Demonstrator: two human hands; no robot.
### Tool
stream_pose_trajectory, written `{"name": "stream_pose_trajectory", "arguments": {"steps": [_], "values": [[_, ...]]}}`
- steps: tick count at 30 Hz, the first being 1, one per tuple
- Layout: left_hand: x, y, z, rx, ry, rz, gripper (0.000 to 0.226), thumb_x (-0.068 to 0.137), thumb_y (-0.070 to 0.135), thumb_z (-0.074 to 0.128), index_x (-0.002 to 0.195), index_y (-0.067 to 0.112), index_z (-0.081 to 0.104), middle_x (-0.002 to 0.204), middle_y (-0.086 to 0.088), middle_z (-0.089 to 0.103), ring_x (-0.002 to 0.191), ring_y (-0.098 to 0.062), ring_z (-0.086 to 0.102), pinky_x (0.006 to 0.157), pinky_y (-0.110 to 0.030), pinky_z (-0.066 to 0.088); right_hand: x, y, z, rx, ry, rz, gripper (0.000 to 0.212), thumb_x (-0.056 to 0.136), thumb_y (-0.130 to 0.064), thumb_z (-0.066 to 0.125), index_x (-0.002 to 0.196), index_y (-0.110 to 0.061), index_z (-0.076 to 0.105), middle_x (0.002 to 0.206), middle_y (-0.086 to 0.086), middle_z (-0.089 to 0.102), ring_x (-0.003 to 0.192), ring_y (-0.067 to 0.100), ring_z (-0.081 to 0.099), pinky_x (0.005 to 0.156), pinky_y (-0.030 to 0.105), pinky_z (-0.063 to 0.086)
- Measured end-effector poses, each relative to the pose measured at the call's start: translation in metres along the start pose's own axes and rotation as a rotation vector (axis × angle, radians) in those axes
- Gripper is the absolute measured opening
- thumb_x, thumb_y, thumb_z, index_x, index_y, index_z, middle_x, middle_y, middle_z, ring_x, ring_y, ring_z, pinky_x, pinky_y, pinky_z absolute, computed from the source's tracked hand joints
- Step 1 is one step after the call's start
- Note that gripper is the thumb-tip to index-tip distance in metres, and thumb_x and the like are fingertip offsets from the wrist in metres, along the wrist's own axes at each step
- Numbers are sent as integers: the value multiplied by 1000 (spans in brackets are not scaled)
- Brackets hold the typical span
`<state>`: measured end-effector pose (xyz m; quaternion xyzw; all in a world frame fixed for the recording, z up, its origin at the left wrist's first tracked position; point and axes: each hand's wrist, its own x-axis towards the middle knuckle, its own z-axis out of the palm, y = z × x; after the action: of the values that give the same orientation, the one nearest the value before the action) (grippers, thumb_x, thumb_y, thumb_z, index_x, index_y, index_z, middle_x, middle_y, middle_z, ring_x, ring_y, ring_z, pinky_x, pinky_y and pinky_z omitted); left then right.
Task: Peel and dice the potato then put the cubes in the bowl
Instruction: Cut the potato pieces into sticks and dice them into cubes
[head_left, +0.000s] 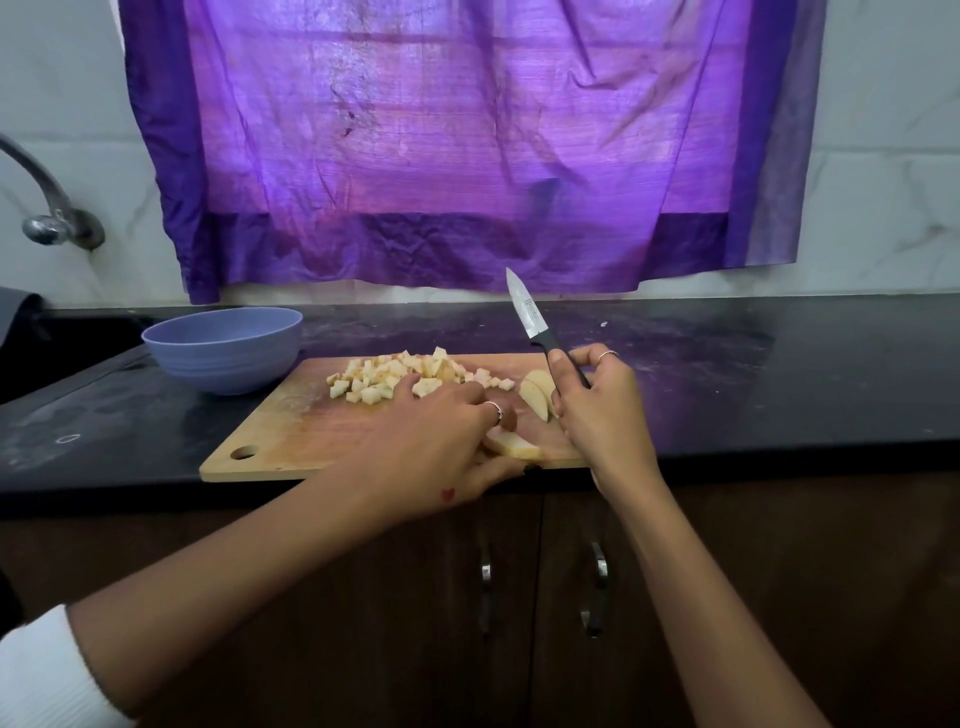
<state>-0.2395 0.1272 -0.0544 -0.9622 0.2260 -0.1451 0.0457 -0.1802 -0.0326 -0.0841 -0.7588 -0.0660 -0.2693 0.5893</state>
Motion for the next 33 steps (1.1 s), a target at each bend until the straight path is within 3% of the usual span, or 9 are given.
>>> {"name": "stream_pose_trajectory", "arguments": {"steps": [4,7,12,17,20,23,26,30,33], "values": [[-8,-7,-3,-106,164,-66,49,99,52,22,127,30,56,122,7,62,117,-15,54,111,-48,25,-1,-2,0,5,8,-2,20,94,-36,55,82,-19,56,67,1,60,56,13,49,57,30,37],[-16,-28,-2,40,382,-124,46,97,47,27,116,28,65,103,1,72,100,-25,66,96,-49,38,-3,-4,-1,-14,-25,-5,20,94,-35,54,81,-21,55,68,4,62,55,13,49,56,31,38],[-37,-57,-4,185,73,-349,42,99,51,28,131,37,50,123,6,62,120,-18,51,105,-44,27,-10,-17,-2,-3,-163,-7,13,98,-21,49,86,-19,47,64,3,65,46,11,52,51,26,40],[-51,-74,-6,-219,-38,-325,73,73,85,17,115,42,57,106,18,56,108,-9,50,95,-42,41,-9,-30,2,-121,-284,-69,19,96,-16,48,90,-32,39,89,2,67,58,15,55,55,28,39],[-53,-82,-1,-250,-6,-371,64,80,75,39,131,38,52,119,14,57,114,-10,49,98,-45,41,-10,-49,8,-245,-358,-113,14,95,-21,50,93,-31,40,79,-9,62,62,10,50,59,28,38],[-56,-84,7,-382,88,-429,49,82,63,54,122,36,60,113,7,63,103,-13,56,91,-42,48,-21,-76,13,-413,-497,-165,9,97,-26,50,102,-30,44,68,-15,53,58,0,47,55,20,37],[-58,-80,14,-434,197,-486,48,80,61,60,118,33,65,108,7,66,104,-14,57,93,-40,46,-36,-104,23,-646,-621,-207,15,98,-28,49,111,-35,50,84,-9,57,72,7,55,64,27,44],[-61,-77,20,-432,287,-523,45,80,65,58,111,33,67,102,10,65,106,-14,56,95,-39,41,-45,-120,38,-785,-655,-179,18,96,-29,51,111,-37,58,97,-2,58,68,12,56,66,31,50],[-62,-77,21,-442,300,-536,48,81,66,57,114,32,68,110,13,66,110,-11,55,90,-35,37,-44,-127,45,-846,-667,-181,19,95,-27,52,110,-35,60,111,2,59,76,15,59,64,29,46]]}}
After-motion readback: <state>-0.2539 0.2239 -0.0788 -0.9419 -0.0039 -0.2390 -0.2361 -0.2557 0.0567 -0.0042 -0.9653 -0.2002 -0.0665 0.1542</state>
